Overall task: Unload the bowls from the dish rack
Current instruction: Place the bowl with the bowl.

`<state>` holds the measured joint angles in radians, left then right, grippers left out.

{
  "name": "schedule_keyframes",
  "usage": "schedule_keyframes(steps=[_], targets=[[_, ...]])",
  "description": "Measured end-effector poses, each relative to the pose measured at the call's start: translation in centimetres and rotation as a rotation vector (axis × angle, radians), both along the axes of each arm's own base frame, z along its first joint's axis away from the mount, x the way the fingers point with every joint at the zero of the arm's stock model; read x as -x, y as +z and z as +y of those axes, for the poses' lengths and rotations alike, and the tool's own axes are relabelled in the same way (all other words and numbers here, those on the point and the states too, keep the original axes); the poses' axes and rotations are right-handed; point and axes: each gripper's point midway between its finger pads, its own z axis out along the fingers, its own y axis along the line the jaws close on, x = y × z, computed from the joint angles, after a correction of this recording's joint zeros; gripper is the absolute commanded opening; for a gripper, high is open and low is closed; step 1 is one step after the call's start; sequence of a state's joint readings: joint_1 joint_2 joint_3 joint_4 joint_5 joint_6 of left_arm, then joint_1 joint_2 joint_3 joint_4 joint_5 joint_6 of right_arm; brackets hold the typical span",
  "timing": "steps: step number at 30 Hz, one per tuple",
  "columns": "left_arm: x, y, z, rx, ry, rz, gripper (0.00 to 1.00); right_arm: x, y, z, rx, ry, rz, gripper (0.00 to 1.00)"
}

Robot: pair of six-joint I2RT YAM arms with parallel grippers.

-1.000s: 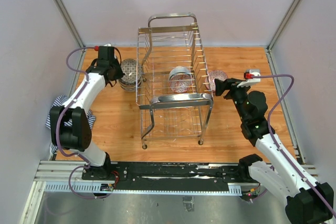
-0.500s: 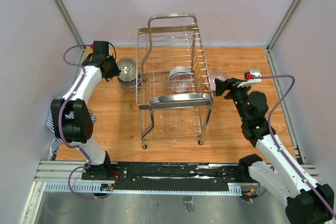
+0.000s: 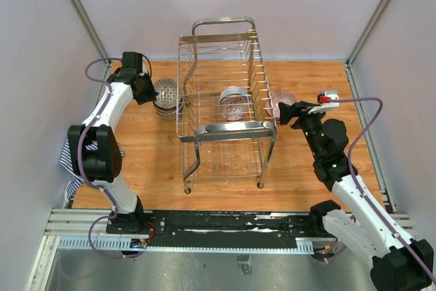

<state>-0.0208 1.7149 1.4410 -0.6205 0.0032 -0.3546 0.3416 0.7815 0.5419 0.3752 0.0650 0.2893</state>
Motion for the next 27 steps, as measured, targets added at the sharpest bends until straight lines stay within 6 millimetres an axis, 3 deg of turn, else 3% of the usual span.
schedule_keyframes(steps=[13,27], targets=[[0.5,-0.6,0.1,-0.014,-0.014,0.050,0.03,0.2,0.3,0.1,-0.002,0.011,-0.008,0.75],[0.6,-1.5,0.2,-0.024,-0.028,0.082,0.17,0.2,0.4,0.1,-0.003,0.011,-0.011,0.75]])
